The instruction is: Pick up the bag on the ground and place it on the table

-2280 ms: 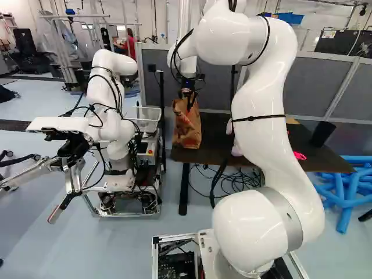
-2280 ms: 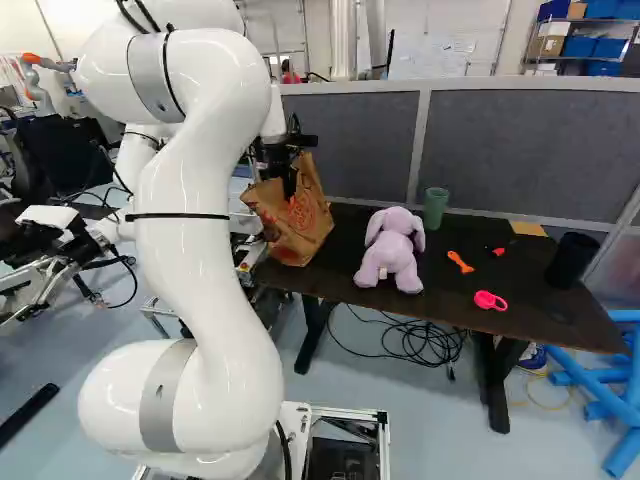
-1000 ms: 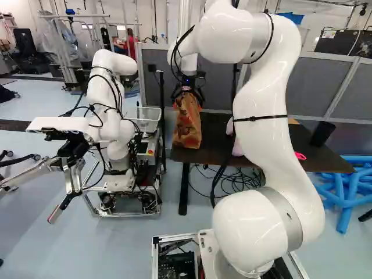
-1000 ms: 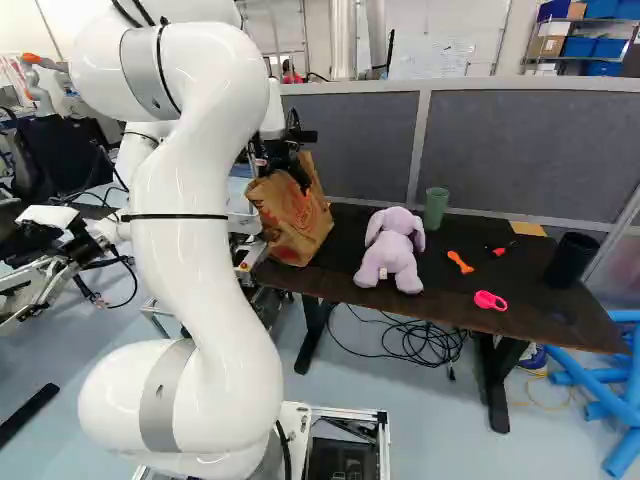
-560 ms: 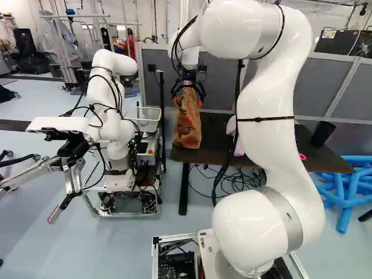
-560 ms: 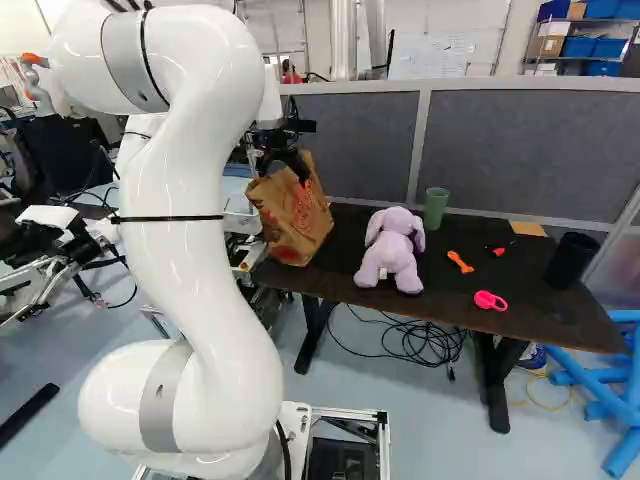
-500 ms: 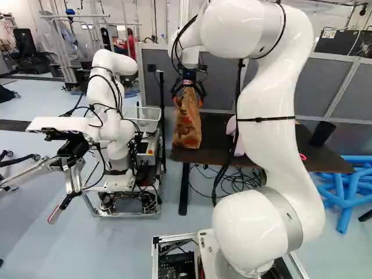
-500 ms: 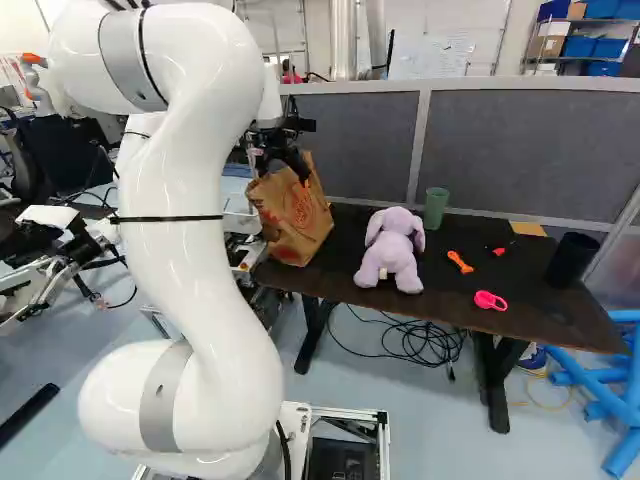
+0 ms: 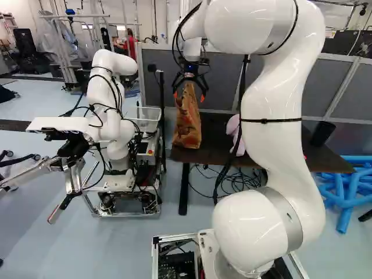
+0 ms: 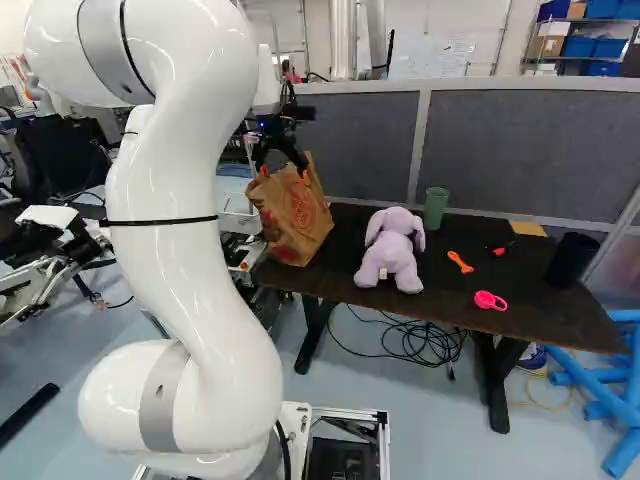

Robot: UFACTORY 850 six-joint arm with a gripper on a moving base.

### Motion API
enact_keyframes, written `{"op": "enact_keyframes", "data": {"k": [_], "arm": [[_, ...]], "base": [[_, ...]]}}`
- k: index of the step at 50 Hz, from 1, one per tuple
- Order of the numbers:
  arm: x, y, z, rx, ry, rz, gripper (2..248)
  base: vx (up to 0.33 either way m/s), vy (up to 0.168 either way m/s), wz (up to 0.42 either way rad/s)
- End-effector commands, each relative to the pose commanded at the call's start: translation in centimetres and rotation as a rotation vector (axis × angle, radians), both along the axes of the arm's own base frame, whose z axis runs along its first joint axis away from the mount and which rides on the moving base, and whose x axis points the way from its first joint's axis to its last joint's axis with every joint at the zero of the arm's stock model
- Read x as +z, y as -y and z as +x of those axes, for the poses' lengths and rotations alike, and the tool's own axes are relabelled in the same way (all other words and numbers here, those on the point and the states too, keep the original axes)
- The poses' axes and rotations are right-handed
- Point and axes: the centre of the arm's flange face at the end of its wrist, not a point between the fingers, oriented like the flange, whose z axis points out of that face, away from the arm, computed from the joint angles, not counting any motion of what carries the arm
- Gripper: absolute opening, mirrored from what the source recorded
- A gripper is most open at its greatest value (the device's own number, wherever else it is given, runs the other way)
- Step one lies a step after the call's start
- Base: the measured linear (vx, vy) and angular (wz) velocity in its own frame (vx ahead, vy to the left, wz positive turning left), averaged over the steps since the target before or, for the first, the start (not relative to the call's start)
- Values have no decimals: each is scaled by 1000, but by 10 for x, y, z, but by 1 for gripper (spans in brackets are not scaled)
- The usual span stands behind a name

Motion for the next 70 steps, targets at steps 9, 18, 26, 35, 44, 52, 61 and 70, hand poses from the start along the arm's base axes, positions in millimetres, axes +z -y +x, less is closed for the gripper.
{"op": "enact_keyframes", "data": {"k": [9,18,26,35,44,52,61,70], "arm": [[14,1,-7,-2,-20,-3,247],[28,3,-14,-5,-42,-6,247],[40,4,-21,-7,-64,-10,247],[55,5,-31,-9,-91,-13,247],[66,6,-38,-11,-106,-16,247],[67,6,-39,-11,-108,-16,247],[67,6,-39,-11,-108,-16,247],[67,6,-39,-11,-108,-16,247]], "base": [[0,0,0],[0,0,0],[0,0,0],[0,0,0],[0,0,0],[0,0,0],[0,0,0],[0,0,0]]}}
